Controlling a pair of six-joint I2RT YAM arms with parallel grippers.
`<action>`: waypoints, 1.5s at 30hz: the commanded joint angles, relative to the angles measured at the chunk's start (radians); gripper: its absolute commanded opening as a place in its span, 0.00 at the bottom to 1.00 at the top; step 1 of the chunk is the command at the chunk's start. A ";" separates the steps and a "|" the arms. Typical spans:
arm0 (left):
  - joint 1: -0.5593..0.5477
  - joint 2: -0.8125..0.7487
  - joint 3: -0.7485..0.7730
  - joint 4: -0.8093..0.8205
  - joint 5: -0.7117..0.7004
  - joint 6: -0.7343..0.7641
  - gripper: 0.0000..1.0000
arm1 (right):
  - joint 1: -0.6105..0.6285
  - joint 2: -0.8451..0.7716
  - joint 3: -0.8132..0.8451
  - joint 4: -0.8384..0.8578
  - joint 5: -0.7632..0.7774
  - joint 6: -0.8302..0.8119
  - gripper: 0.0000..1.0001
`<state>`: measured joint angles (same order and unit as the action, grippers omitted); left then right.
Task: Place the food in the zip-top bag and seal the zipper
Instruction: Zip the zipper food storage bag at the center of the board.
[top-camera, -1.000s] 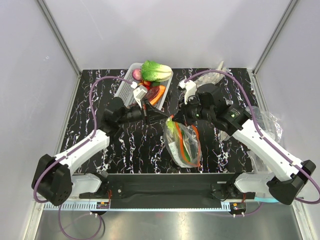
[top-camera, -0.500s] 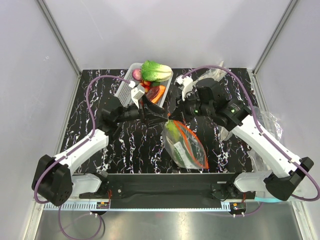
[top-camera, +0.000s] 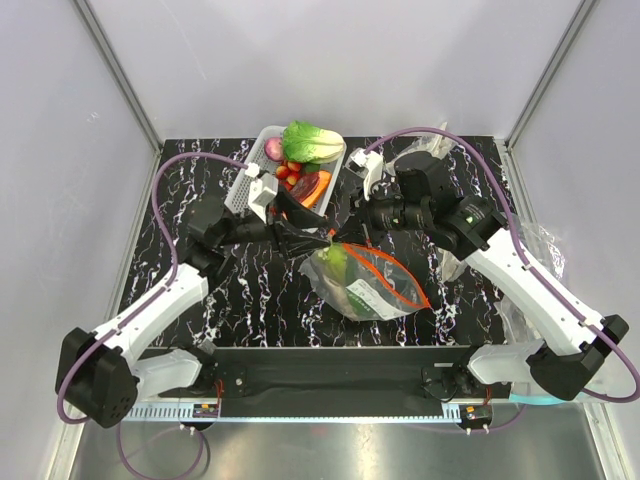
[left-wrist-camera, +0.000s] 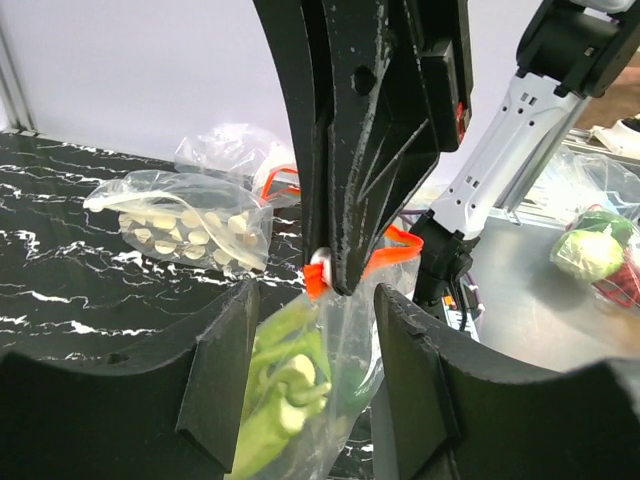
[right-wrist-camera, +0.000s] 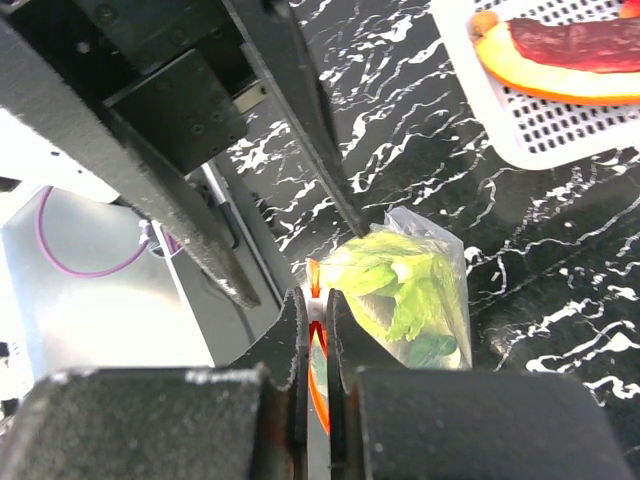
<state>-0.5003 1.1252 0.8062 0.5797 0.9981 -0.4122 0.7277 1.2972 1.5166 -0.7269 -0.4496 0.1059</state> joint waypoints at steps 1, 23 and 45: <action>0.002 0.022 0.044 0.086 0.050 -0.013 0.54 | 0.012 -0.015 0.039 0.058 -0.066 0.011 0.00; 0.002 0.091 0.017 0.275 0.106 -0.154 0.00 | 0.010 -0.045 -0.027 0.110 -0.110 -0.041 0.00; 0.121 0.015 0.036 -0.040 -0.105 -0.120 0.00 | 0.010 -0.147 -0.194 0.038 0.012 -0.091 0.01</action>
<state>-0.4301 1.1664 0.8295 0.4919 0.9859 -0.5148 0.7261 1.1954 1.3388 -0.6331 -0.4358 0.0154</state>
